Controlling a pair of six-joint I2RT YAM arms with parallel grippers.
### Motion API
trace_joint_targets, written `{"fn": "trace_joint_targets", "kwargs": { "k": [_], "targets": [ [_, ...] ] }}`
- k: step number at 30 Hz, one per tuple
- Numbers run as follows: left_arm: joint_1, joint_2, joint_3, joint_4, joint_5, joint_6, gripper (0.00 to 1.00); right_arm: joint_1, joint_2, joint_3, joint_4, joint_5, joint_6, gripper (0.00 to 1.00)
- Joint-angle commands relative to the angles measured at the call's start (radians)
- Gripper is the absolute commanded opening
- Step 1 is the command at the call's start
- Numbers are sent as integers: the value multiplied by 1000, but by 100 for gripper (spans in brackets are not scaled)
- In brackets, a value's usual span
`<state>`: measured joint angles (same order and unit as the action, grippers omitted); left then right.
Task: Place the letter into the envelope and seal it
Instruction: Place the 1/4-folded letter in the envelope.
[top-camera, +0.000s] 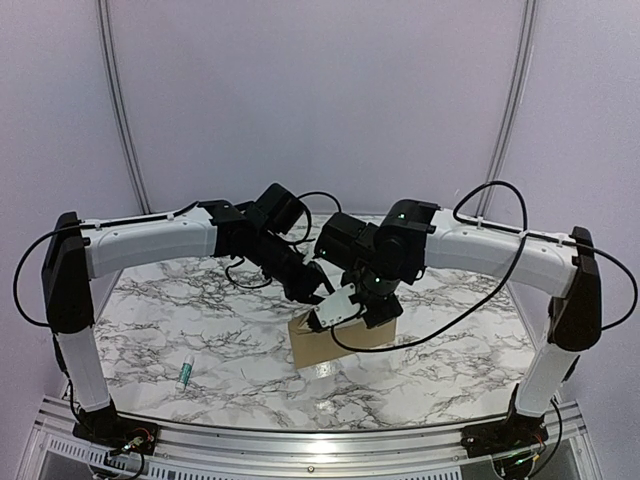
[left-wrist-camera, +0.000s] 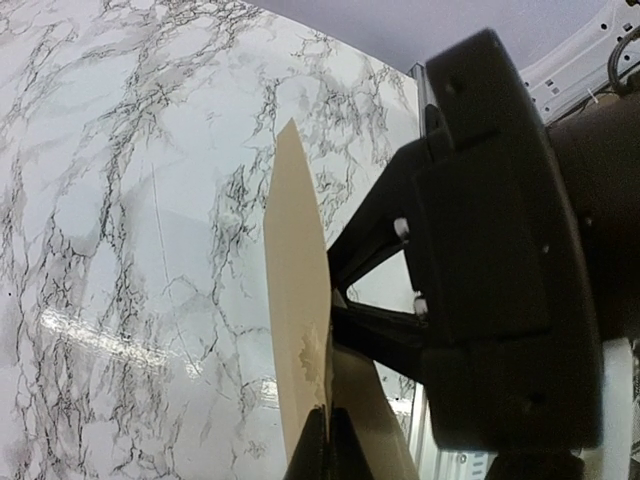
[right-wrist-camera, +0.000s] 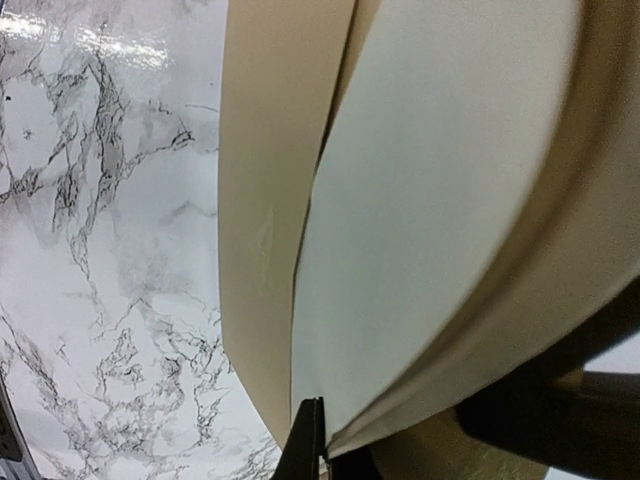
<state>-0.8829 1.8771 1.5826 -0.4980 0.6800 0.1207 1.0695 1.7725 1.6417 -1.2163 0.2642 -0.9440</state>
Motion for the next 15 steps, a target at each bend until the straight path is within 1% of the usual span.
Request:
{"fn": "trace_joint_targets", "kwargs": {
  "k": [1, 6, 9, 10, 12, 15],
  "targets": [
    [4, 19, 39, -7, 30, -1, 0, 17, 42, 48, -47, 47, -13, 0],
    [4, 18, 36, -5, 35, 0, 0, 29, 45, 46, -22, 44, -10, 1],
    [4, 15, 33, -7, 36, 7, 0, 25, 16, 51, -13, 11, -5, 17],
    [4, 14, 32, -5, 38, 9, 0, 19, 2, 48, -14, -12, -3, 21],
    [5, 13, 31, -5, 47, 12, 0, -7, -27, 38, -8, -64, -3, 27],
    [5, 13, 32, -7, 63, 16, 0, -64, -68, 8, 8, -125, -4, 30]
  ]
}}
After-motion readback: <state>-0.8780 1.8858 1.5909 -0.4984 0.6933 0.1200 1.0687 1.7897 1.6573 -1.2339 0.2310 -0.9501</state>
